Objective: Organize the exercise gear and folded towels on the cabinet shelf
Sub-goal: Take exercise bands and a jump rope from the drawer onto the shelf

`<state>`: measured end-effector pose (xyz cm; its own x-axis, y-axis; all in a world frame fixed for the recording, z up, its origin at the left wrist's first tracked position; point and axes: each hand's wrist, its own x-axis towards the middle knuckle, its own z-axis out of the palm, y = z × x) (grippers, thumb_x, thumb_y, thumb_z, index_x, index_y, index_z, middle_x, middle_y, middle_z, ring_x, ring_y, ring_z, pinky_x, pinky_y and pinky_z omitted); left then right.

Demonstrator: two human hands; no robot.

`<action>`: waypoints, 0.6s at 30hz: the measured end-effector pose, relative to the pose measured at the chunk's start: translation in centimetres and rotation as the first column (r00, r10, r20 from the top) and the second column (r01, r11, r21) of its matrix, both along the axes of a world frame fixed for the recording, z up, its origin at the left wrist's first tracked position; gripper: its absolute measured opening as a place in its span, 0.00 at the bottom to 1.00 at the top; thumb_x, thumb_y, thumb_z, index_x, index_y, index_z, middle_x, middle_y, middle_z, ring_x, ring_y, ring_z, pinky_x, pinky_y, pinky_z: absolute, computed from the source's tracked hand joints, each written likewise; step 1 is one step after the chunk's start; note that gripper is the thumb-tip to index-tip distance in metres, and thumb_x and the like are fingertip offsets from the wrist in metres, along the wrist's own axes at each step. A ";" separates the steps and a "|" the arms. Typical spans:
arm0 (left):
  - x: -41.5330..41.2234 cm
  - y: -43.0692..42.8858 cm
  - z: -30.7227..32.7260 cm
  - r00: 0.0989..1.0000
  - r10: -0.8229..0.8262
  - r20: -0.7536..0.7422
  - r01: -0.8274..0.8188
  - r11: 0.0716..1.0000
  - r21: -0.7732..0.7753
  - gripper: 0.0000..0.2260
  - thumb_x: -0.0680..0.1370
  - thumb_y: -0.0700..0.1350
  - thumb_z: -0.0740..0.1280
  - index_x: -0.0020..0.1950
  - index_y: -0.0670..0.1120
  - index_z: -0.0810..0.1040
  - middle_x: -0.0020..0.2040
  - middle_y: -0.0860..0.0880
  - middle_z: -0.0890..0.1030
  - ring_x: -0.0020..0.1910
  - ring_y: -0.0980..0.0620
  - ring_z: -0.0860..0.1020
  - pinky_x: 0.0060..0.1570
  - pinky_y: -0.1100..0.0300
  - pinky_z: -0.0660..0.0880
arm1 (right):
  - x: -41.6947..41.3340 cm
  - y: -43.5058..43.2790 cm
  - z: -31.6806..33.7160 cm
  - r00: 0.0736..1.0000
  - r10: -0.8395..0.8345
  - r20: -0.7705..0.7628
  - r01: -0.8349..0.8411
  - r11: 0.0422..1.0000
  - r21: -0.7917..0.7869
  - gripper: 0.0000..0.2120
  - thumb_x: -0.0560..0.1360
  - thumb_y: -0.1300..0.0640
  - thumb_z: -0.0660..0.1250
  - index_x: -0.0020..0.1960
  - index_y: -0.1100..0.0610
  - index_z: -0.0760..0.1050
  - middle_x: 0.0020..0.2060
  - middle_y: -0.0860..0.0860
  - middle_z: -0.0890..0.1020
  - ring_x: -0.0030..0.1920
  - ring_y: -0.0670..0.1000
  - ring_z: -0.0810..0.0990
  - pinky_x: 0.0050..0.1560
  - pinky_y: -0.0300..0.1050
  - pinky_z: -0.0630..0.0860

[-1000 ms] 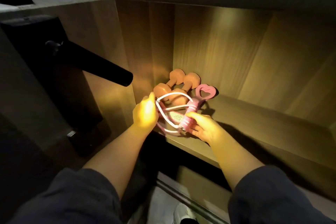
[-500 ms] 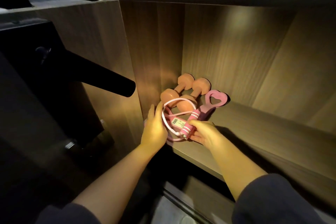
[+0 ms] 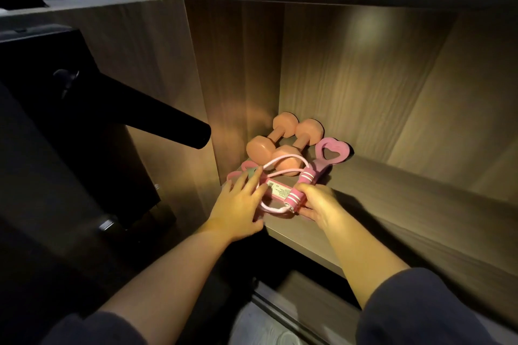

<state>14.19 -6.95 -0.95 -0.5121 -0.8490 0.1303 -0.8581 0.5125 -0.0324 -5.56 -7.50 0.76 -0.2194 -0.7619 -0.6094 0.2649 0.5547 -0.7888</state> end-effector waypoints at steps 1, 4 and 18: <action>-0.1 0.0 -0.1 0.998 0.011 0.065 -0.012 1.000 0.005 0.33 0.75 0.54 0.67 0.78 0.50 0.59 0.81 0.47 0.49 0.77 0.43 0.58 0.72 0.42 0.62 | 0.1 0.0 0.0 1.000 0.004 -0.011 -0.004 1.000 0.005 0.14 0.76 0.62 0.69 0.60 0.62 0.74 0.44 0.58 0.83 0.39 0.53 0.83 0.33 0.46 0.80; -0.3 -0.3 0.1 0.977 0.011 0.213 0.000 0.999 -0.054 0.30 0.78 0.44 0.67 0.78 0.47 0.60 0.80 0.46 0.52 0.70 0.43 0.67 0.67 0.46 0.70 | 0.5 -0.1 0.2 0.998 0.027 -0.063 -0.026 1.000 0.017 0.15 0.76 0.62 0.69 0.61 0.62 0.73 0.50 0.59 0.83 0.43 0.54 0.83 0.40 0.48 0.82; -1.3 -1.9 3.6 0.840 0.171 0.515 -0.153 0.985 -0.077 0.24 0.80 0.54 0.62 0.72 0.44 0.67 0.73 0.39 0.68 0.74 0.37 0.63 0.75 0.42 0.54 | 1.1 -0.8 0.0 0.998 0.062 -0.018 -0.062 0.998 -0.017 0.19 0.75 0.61 0.70 0.64 0.60 0.72 0.50 0.56 0.83 0.44 0.52 0.83 0.37 0.45 0.80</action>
